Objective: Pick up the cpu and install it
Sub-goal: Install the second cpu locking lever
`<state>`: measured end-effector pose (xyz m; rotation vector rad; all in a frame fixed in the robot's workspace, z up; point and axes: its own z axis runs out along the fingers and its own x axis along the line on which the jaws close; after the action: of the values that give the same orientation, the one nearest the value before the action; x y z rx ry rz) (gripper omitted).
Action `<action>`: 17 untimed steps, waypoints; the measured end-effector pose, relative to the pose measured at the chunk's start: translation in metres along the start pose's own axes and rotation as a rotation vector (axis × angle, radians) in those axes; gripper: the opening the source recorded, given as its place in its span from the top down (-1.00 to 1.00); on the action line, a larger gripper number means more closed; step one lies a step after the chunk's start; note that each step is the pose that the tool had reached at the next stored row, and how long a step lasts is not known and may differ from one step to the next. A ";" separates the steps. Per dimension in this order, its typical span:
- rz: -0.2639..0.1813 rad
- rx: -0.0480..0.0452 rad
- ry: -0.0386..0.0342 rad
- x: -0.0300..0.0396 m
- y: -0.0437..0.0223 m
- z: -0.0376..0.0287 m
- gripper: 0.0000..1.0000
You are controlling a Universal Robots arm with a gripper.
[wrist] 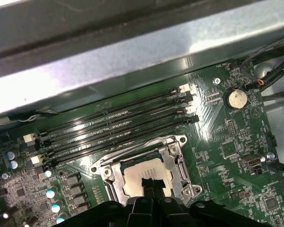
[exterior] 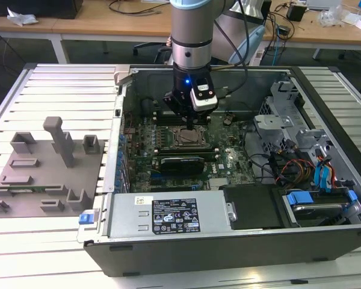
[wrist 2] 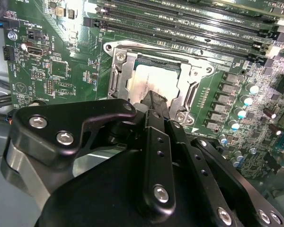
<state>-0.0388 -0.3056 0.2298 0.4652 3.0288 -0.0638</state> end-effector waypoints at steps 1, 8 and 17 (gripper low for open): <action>-0.008 -0.0008 -0.0003 -0.0002 -0.0007 0.0002 0.79; -0.050 -0.0031 0.0014 -0.0033 -0.0107 0.0021 0.79; -0.058 -0.0036 0.0016 -0.0052 -0.0159 -0.0021 0.79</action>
<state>-0.0388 -0.3222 0.2328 0.3773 3.0434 -0.0615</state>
